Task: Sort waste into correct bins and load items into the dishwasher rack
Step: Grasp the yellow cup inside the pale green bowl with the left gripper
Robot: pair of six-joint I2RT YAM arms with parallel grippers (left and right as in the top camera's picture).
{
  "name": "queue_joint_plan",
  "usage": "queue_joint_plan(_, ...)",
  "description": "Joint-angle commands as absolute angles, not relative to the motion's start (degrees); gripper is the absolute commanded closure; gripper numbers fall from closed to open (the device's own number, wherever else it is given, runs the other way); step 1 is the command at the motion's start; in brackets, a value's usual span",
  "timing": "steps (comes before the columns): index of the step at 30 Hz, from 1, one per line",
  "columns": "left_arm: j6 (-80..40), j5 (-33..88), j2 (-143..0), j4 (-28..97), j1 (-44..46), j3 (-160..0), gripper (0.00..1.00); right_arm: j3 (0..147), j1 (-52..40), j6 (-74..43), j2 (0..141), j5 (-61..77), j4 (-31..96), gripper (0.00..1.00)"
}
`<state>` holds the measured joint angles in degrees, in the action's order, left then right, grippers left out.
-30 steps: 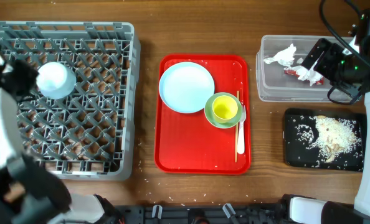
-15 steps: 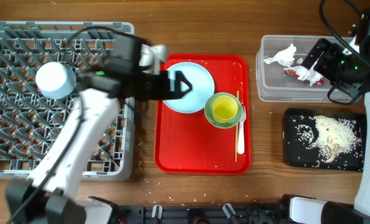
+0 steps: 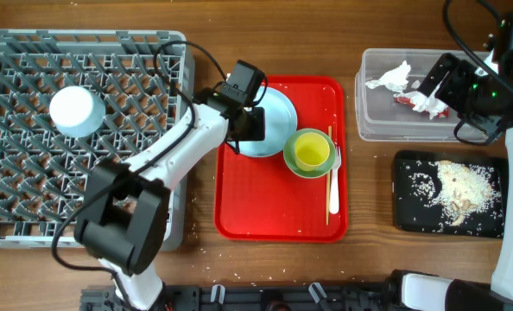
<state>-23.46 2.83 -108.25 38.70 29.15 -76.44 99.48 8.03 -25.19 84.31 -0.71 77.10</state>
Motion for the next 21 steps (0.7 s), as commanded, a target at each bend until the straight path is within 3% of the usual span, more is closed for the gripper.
queue_joint_plan(1,-24.1,1.8,-111.4,37.8,29.2,-76.3,0.55,99.8,8.2,-24.1,84.9,-1.3,77.0,0.00)
queue_joint_plan(5,-24.1,1.8,-113.3,38.3,29.2,-76.2,0.42,99.8,8.2,-24.1,84.9,-1.3,77.0,0.01)
queue_joint_plan(14,-24.3,4.3,-107.8,43.4,28.3,-79.7,0.44,99.8,8.2,-24.1,84.9,-1.3,77.0,0.00)
queue_joint_plan(18,-24.0,13.6,-97.8,44.9,27.9,-82.4,0.32,99.8,8.2,-24.1,84.9,-1.3,77.0,0.00)
queue_joint_plan(21,-18.0,21.4,-94.7,45.5,34.0,-82.4,0.31,99.8,8.2,-24.1,84.9,-1.3,77.0,0.00)
